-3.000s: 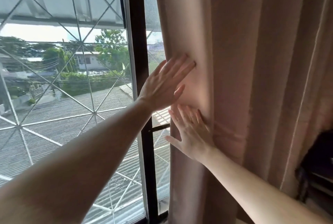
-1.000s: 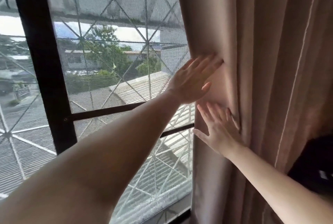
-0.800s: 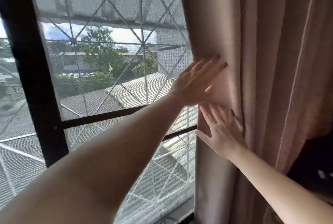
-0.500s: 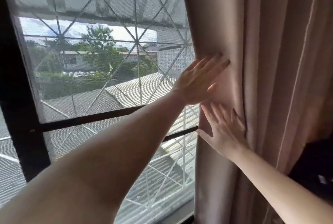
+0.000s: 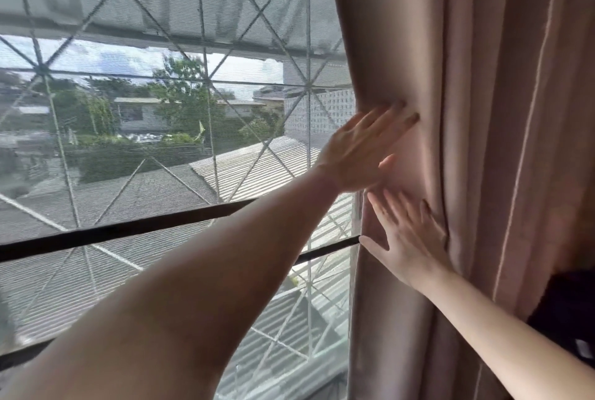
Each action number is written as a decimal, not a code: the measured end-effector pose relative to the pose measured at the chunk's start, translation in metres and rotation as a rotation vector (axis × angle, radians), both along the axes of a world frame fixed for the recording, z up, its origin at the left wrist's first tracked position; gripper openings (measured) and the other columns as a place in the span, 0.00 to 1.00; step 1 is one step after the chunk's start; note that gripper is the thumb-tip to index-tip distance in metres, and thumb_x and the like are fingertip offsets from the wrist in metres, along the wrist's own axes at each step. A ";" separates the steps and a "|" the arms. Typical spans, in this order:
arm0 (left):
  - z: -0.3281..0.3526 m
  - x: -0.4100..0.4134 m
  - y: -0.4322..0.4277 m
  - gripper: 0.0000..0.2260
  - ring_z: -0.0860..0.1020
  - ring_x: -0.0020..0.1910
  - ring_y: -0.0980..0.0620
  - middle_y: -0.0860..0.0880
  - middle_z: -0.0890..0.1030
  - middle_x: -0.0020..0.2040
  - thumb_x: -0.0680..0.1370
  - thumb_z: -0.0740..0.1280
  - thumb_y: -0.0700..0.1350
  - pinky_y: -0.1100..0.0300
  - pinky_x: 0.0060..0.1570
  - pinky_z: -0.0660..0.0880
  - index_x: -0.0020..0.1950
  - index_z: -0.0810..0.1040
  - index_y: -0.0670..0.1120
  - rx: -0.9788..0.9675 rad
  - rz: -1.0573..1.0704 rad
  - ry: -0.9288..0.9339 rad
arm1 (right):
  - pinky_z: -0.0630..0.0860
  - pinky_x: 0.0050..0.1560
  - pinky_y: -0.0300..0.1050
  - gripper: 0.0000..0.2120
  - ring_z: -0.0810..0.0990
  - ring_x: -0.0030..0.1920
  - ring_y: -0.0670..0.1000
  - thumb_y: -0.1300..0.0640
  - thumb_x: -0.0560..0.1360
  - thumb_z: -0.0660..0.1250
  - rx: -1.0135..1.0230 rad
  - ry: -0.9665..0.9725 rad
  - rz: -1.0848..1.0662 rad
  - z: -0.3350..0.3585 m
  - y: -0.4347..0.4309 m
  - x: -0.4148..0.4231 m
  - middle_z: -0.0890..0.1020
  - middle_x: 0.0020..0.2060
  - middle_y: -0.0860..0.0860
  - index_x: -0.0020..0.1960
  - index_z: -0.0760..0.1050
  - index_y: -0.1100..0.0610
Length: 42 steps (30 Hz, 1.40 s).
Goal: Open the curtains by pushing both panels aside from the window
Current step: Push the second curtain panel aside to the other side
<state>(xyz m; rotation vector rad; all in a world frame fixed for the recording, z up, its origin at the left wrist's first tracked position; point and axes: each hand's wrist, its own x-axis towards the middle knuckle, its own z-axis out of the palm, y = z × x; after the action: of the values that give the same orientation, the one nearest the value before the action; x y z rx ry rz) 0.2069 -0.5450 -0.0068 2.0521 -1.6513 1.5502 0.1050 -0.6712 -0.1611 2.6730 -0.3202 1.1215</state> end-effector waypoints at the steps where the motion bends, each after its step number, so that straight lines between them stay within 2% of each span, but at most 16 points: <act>1: 0.000 0.001 -0.006 0.32 0.63 0.82 0.43 0.45 0.60 0.85 0.83 0.61 0.56 0.50 0.81 0.60 0.85 0.57 0.52 -0.004 -0.002 0.005 | 0.61 0.76 0.67 0.41 0.65 0.79 0.61 0.31 0.78 0.58 0.000 -0.011 0.015 0.000 -0.005 0.001 0.69 0.79 0.56 0.84 0.58 0.50; 7: 0.003 0.002 -0.040 0.31 0.70 0.77 0.42 0.43 0.68 0.81 0.79 0.61 0.54 0.49 0.78 0.65 0.82 0.66 0.49 -0.042 -0.021 -0.031 | 0.61 0.77 0.65 0.38 0.65 0.80 0.55 0.35 0.79 0.60 -0.001 -0.079 0.110 0.000 -0.037 0.001 0.68 0.81 0.51 0.85 0.56 0.46; 11: 0.004 0.001 -0.065 0.31 0.66 0.80 0.43 0.43 0.64 0.83 0.80 0.62 0.54 0.49 0.80 0.60 0.83 0.64 0.49 -0.034 0.020 -0.012 | 0.61 0.78 0.64 0.38 0.66 0.79 0.56 0.35 0.79 0.60 0.005 -0.078 0.108 0.001 -0.064 0.002 0.69 0.80 0.53 0.84 0.58 0.49; 15: 0.003 -0.001 -0.089 0.31 0.66 0.80 0.45 0.44 0.65 0.82 0.80 0.62 0.55 0.50 0.82 0.57 0.82 0.65 0.49 -0.054 0.029 -0.015 | 0.60 0.79 0.63 0.38 0.65 0.80 0.57 0.35 0.79 0.60 0.002 -0.060 0.090 0.004 -0.090 0.000 0.69 0.80 0.54 0.84 0.58 0.50; 19: 0.005 -0.005 -0.113 0.31 0.64 0.81 0.45 0.45 0.65 0.83 0.80 0.61 0.55 0.50 0.82 0.58 0.83 0.63 0.48 -0.041 0.026 0.000 | 0.60 0.79 0.62 0.39 0.63 0.80 0.57 0.35 0.79 0.59 -0.001 -0.051 0.070 0.005 -0.113 -0.003 0.68 0.80 0.54 0.85 0.56 0.51; 24: 0.006 -0.007 -0.141 0.31 0.62 0.82 0.46 0.46 0.62 0.84 0.81 0.60 0.55 0.49 0.82 0.59 0.84 0.61 0.49 -0.036 0.027 0.037 | 0.63 0.77 0.63 0.38 0.66 0.78 0.59 0.35 0.79 0.58 0.005 -0.064 0.068 0.004 -0.140 -0.008 0.70 0.79 0.56 0.84 0.60 0.52; 32: 0.005 -0.012 -0.181 0.31 0.63 0.82 0.46 0.45 0.64 0.83 0.81 0.61 0.54 0.53 0.81 0.60 0.84 0.62 0.48 -0.037 0.023 0.075 | 0.63 0.75 0.59 0.38 0.66 0.78 0.58 0.34 0.79 0.58 0.022 -0.063 0.038 0.003 -0.181 -0.011 0.70 0.79 0.54 0.84 0.59 0.51; 38: 0.007 -0.008 -0.208 0.30 0.63 0.81 0.43 0.43 0.64 0.83 0.81 0.62 0.54 0.52 0.79 0.59 0.83 0.64 0.46 -0.006 0.023 0.096 | 0.60 0.78 0.59 0.39 0.61 0.81 0.57 0.32 0.79 0.52 0.073 -0.030 0.042 0.002 -0.208 -0.008 0.65 0.82 0.52 0.85 0.51 0.46; 42: 0.008 -0.004 -0.223 0.29 0.62 0.82 0.43 0.44 0.62 0.83 0.82 0.61 0.55 0.50 0.81 0.59 0.83 0.64 0.47 -0.005 0.014 0.130 | 0.59 0.78 0.60 0.39 0.62 0.81 0.57 0.33 0.79 0.54 0.071 -0.030 0.039 0.005 -0.220 -0.006 0.66 0.81 0.53 0.85 0.53 0.48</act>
<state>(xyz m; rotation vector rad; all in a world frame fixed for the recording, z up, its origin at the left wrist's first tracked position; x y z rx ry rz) 0.2032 -0.7682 0.0008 2.1171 -1.5887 1.3906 0.0987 -0.8911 -0.1564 2.7376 -0.3206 1.1842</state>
